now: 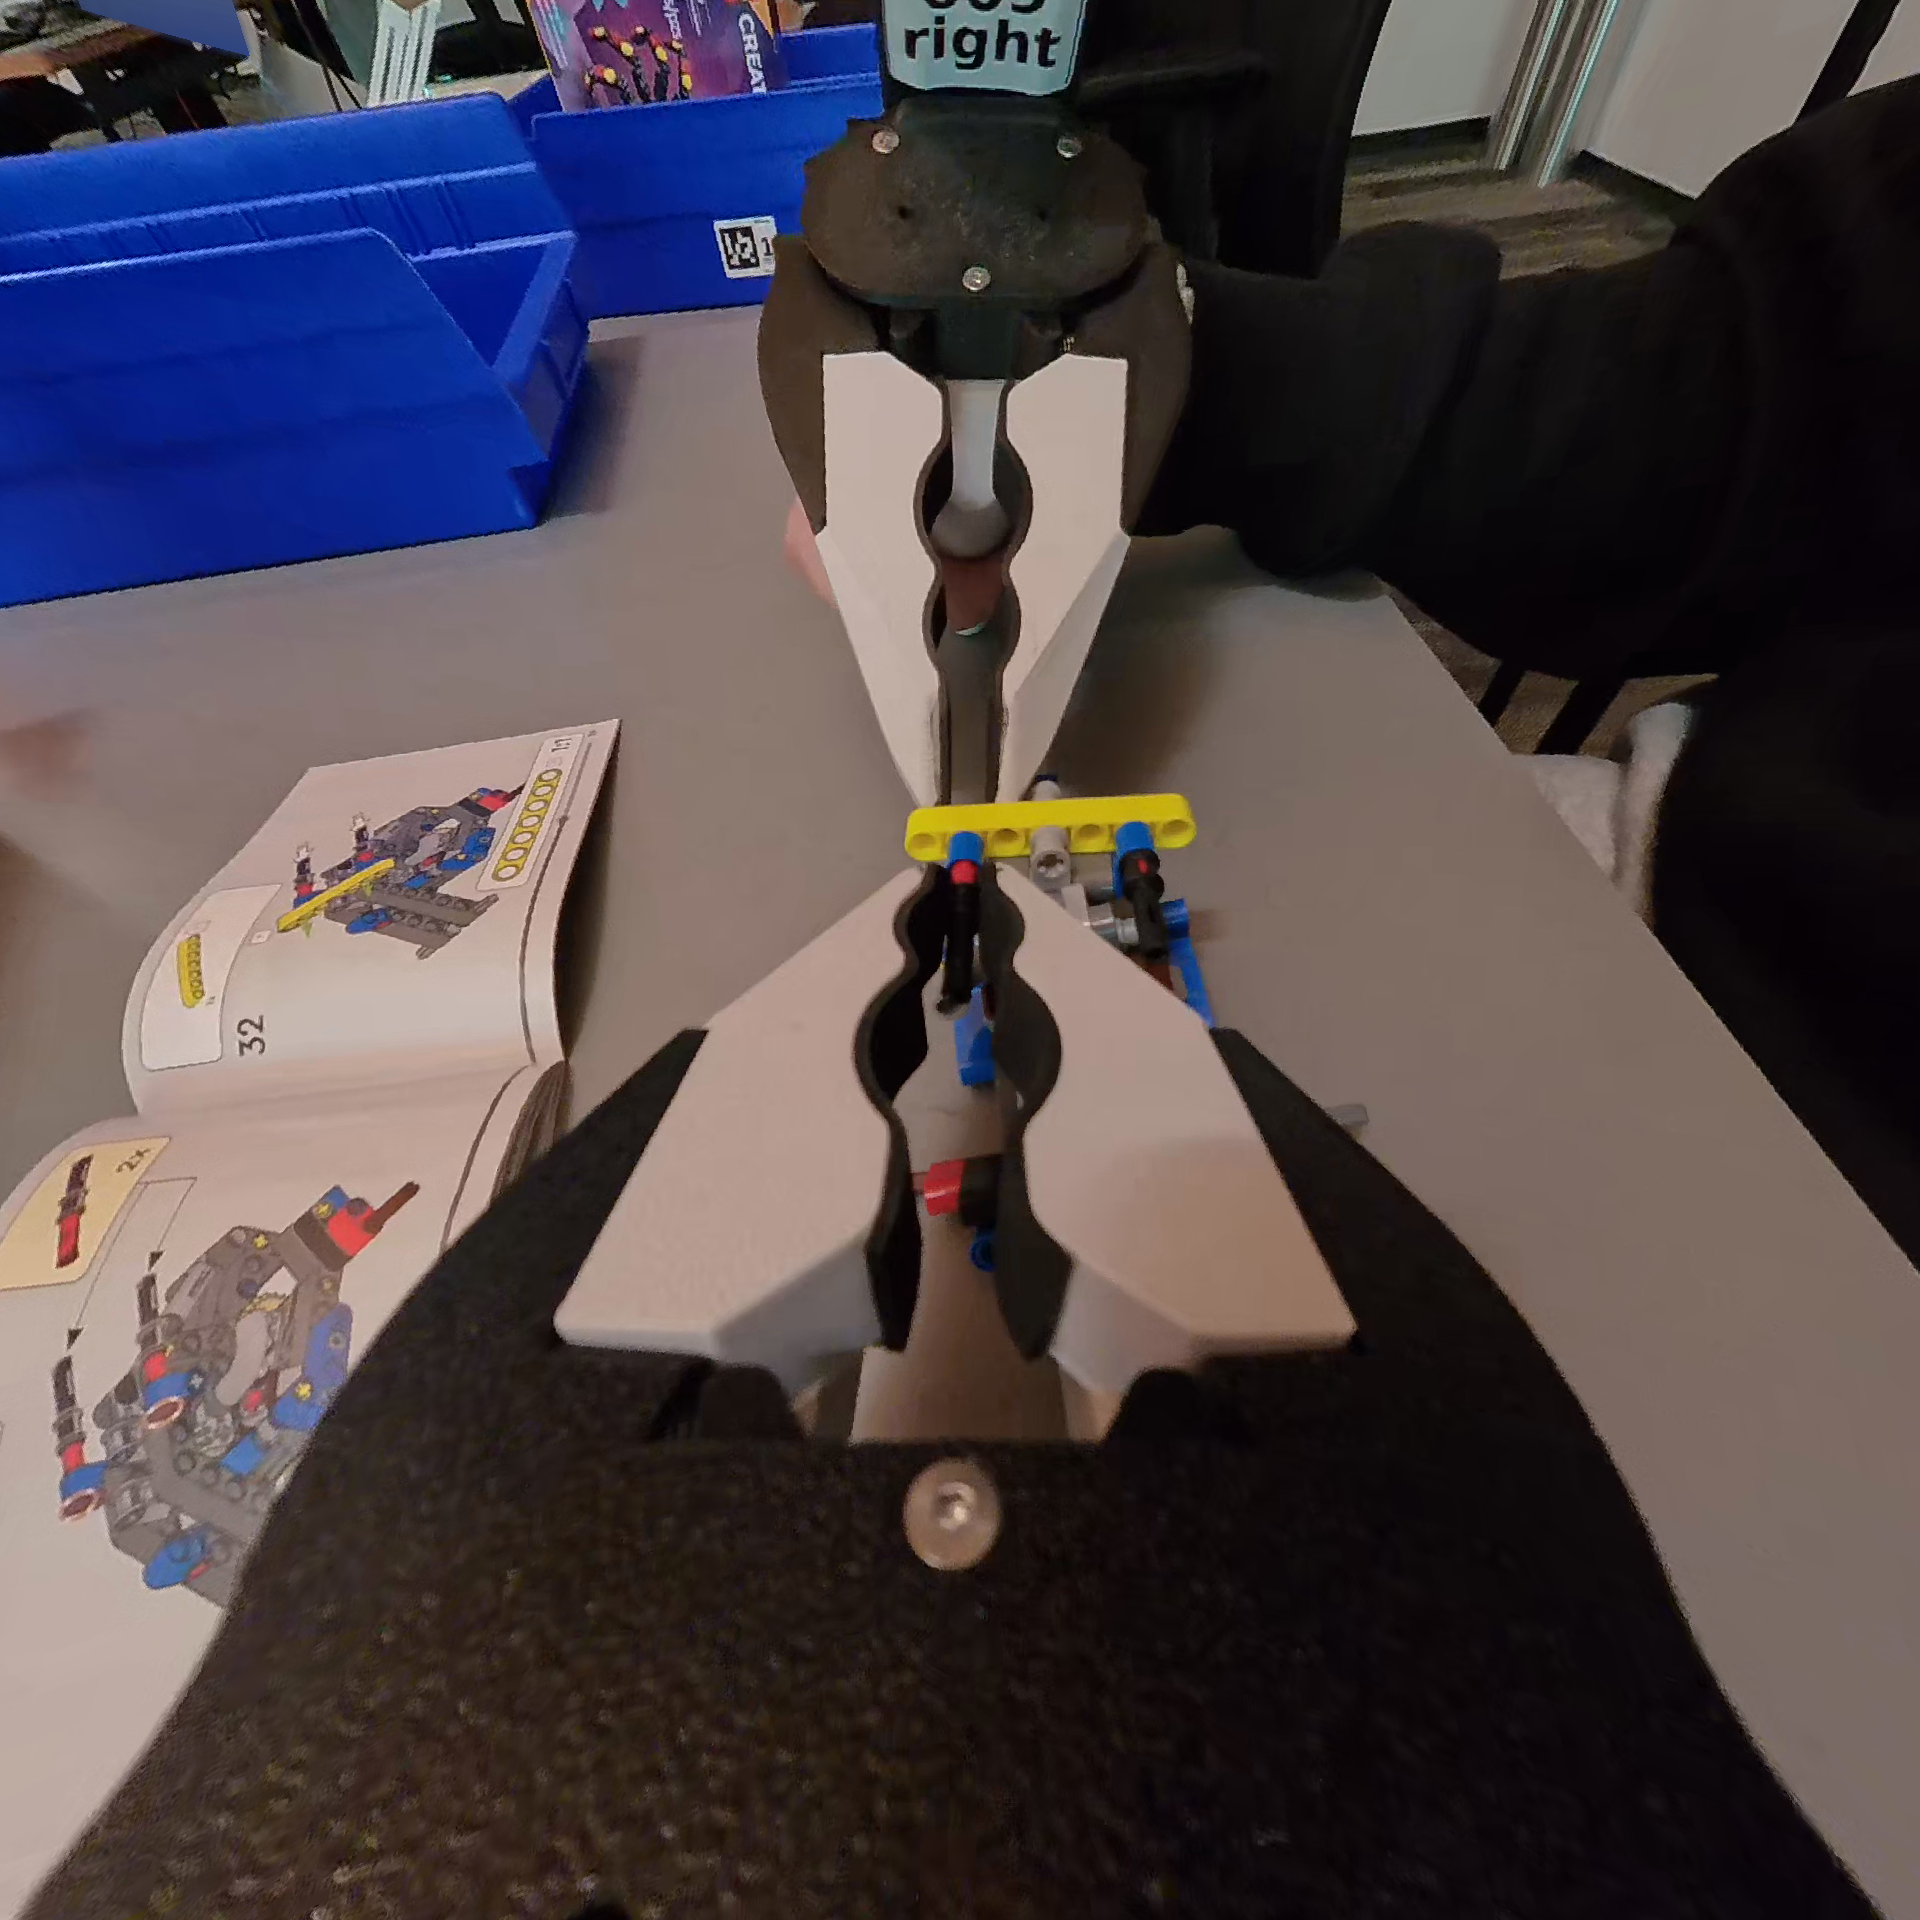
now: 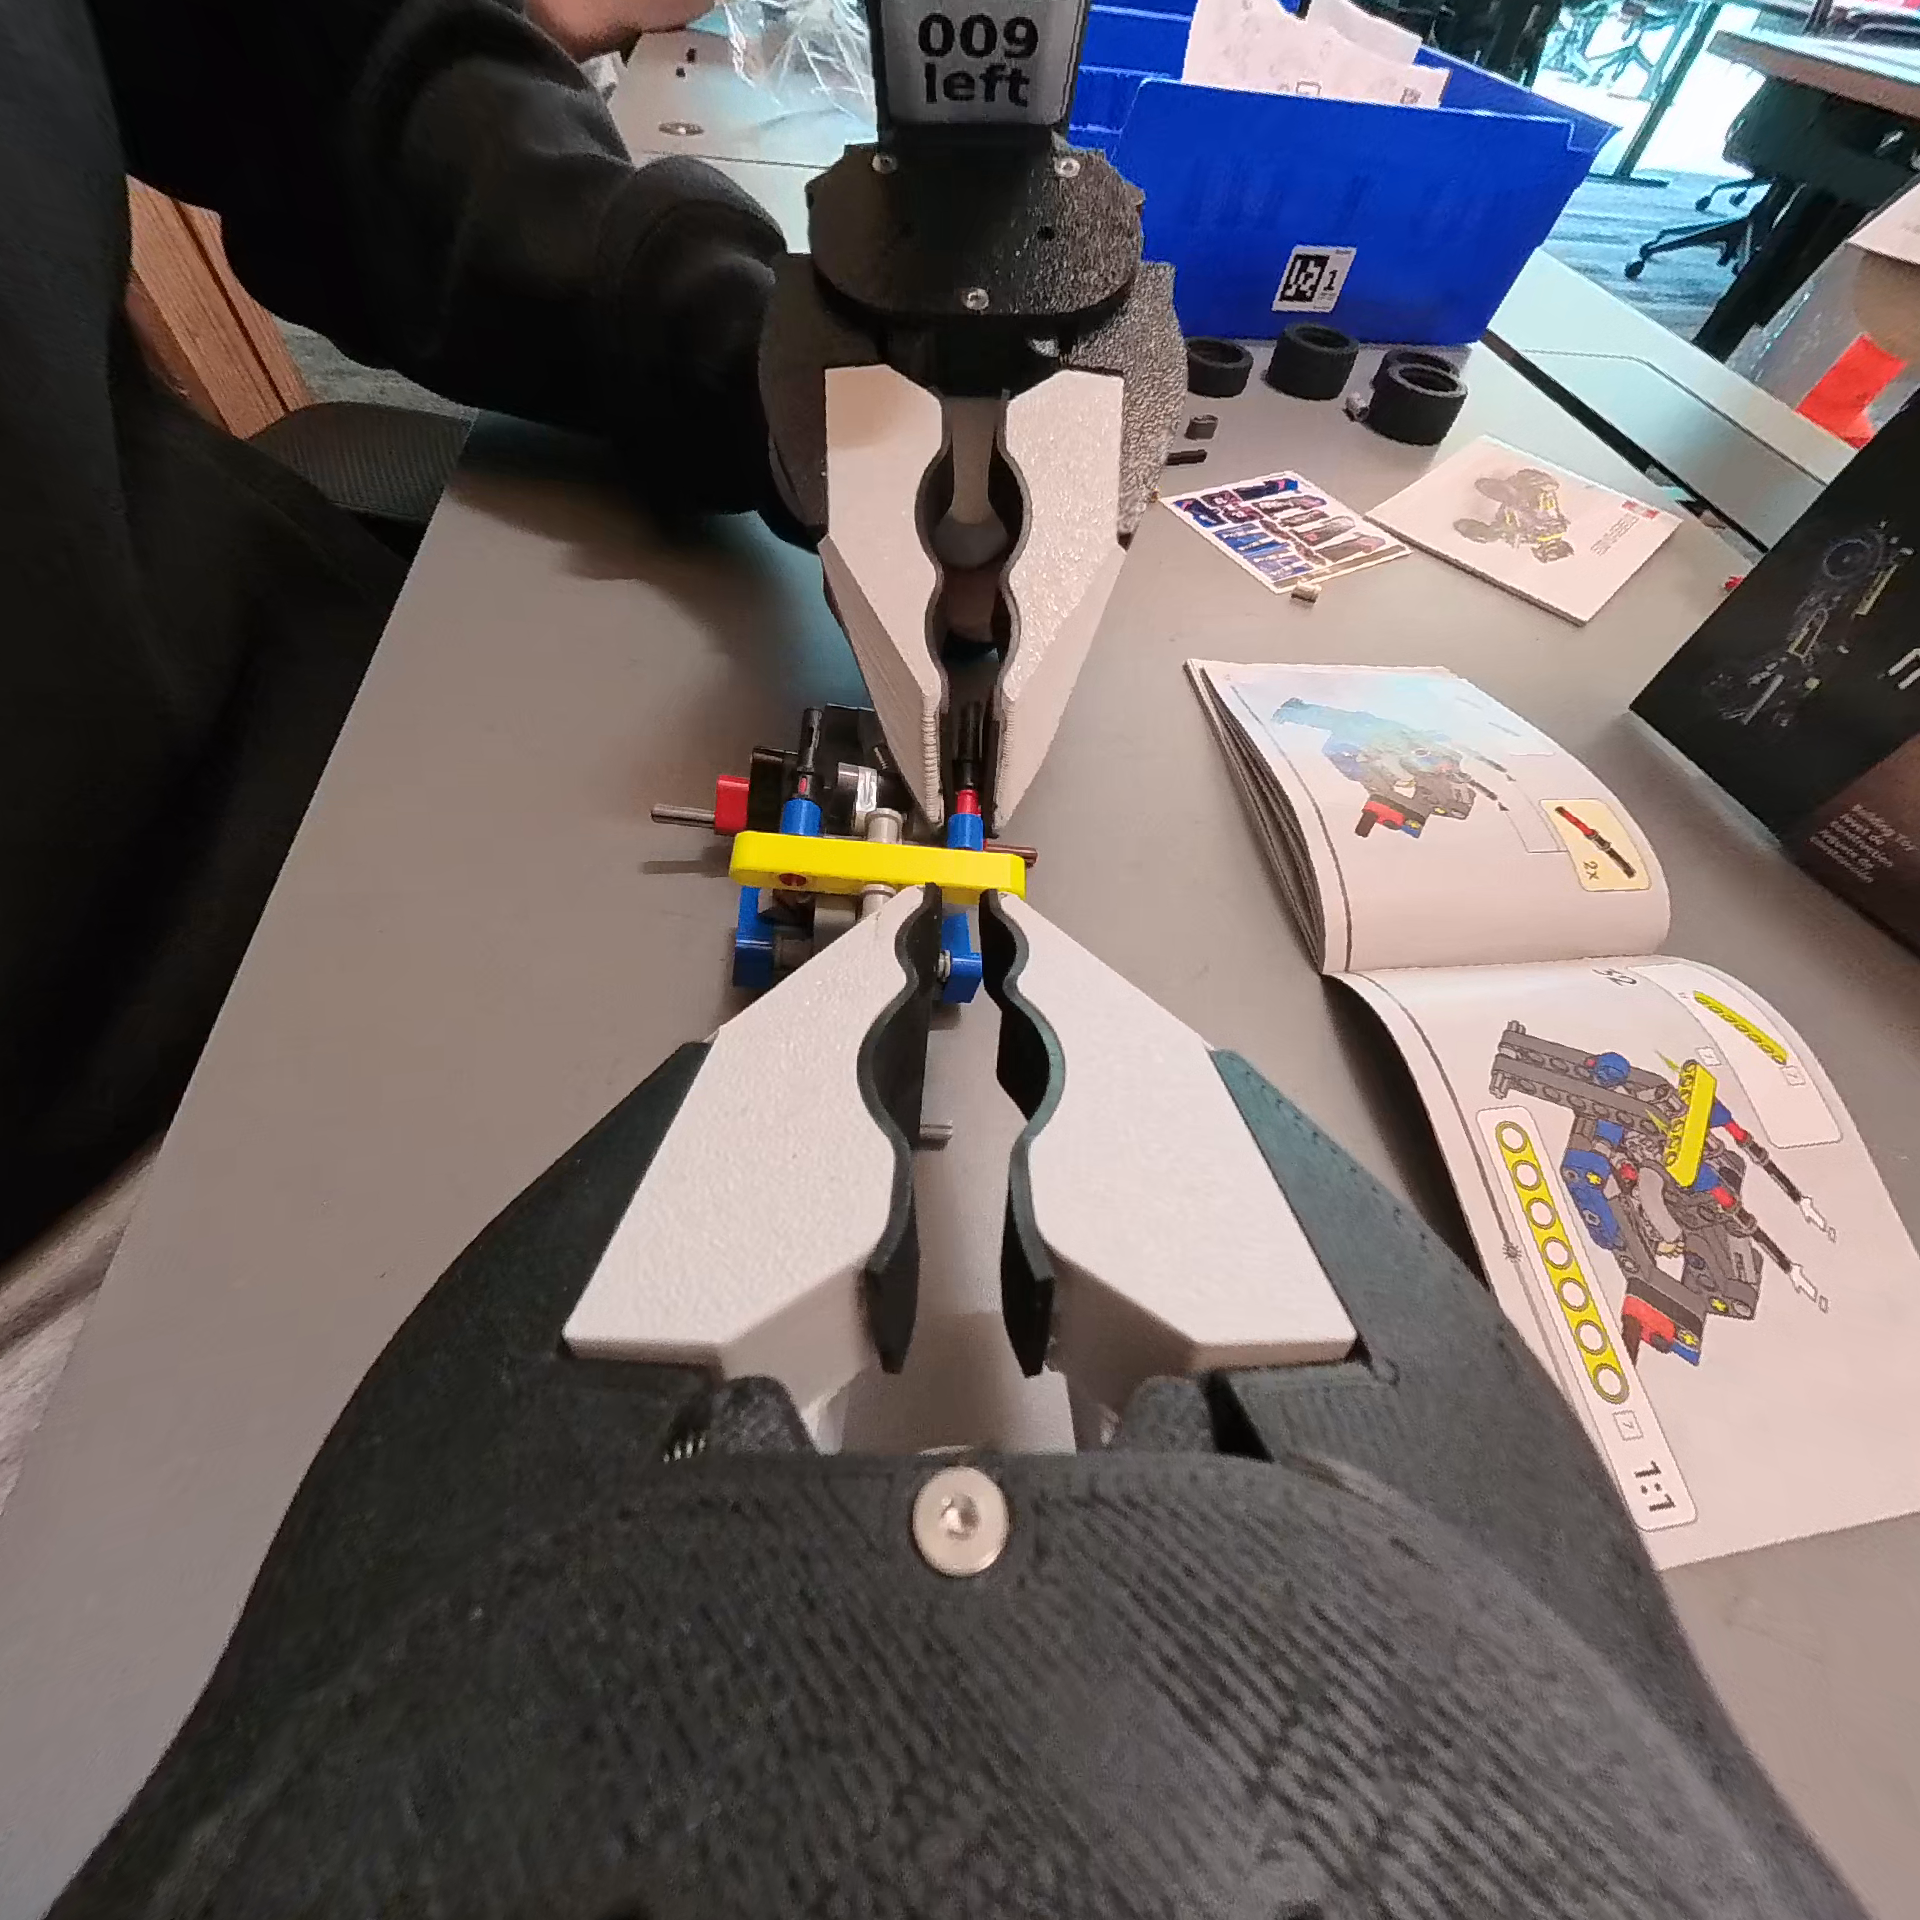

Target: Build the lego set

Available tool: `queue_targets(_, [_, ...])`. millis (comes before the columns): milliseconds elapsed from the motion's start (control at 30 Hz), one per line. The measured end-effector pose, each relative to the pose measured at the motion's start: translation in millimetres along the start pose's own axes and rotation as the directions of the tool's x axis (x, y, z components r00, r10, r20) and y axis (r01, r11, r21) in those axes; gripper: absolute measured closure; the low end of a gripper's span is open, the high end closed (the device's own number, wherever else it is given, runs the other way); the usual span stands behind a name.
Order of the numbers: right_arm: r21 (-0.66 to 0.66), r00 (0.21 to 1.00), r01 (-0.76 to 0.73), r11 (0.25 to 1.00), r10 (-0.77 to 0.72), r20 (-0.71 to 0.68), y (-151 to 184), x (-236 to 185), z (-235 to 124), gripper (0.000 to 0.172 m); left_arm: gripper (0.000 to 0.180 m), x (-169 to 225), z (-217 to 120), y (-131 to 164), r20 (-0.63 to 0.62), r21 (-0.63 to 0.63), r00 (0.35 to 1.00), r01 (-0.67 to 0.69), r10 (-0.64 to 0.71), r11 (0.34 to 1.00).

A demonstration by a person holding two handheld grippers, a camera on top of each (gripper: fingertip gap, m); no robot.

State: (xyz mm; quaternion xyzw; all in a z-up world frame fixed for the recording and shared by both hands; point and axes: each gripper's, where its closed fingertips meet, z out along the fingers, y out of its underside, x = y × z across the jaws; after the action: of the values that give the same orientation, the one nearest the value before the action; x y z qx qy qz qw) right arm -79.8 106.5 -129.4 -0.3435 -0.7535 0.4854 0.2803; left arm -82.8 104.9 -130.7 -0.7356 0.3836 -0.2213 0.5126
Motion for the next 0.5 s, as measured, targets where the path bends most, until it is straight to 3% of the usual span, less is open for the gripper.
queue_targets(500, [0.004,1.000,-0.006,1.000,0.006,0.002,-0.6,1.0,-0.4,0.169,0.178,-1.7,2.0,-0.6,-0.024,-0.003,1.000,0.016,-0.016,1.000])
